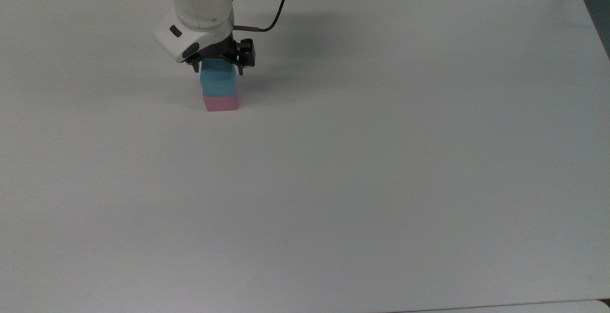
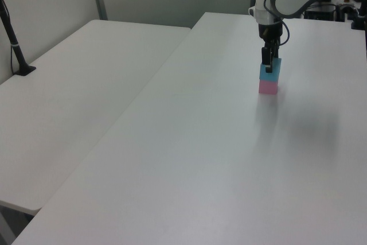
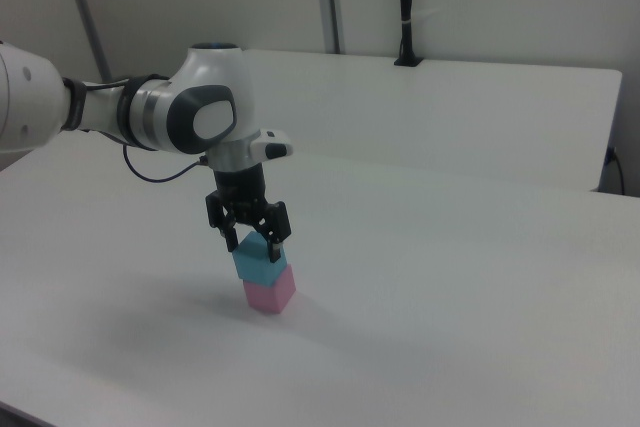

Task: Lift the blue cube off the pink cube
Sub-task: 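Lift the blue cube off the pink cube and carry it aside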

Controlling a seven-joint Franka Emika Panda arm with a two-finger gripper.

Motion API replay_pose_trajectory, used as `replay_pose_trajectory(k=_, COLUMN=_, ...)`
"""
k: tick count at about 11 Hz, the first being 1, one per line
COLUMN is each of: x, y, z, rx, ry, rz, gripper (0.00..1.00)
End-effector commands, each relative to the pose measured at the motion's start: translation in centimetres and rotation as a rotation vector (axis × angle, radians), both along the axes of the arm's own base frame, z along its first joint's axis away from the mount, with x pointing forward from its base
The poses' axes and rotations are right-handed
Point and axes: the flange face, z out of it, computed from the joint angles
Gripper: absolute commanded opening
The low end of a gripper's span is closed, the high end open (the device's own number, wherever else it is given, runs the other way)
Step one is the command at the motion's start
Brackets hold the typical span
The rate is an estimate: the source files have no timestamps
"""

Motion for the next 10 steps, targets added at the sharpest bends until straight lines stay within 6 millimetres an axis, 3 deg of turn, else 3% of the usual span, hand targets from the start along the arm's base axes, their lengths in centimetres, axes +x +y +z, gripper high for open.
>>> replay_pose_trajectory(k=1, x=-0.7, y=0.4, z=-0.3, rx=-0.021, ry=-0.038, rz=-0.001, gripper=0.65)
replay_pose_trajectory(k=3, x=-0.8, y=-0.8, z=0.7, rx=-0.017, ry=-0.046, rz=0.030, gripper=0.45)
replay_pose_trajectory(k=7, x=-3.8, y=-8.7, z=4.1, rx=0.009, ry=-0.025, rz=0.092, gripper=0.44)
replay_pose_trajectory(k=9, x=-5.6, y=-14.1, z=3.0, rx=0.026, ry=0.002, rz=0.108, gripper=0.45)
replay_pose_trajectory(k=10, x=-6.5, y=-15.2, z=1.4, rx=0.036, ry=0.020, rz=0.135, gripper=0.46)
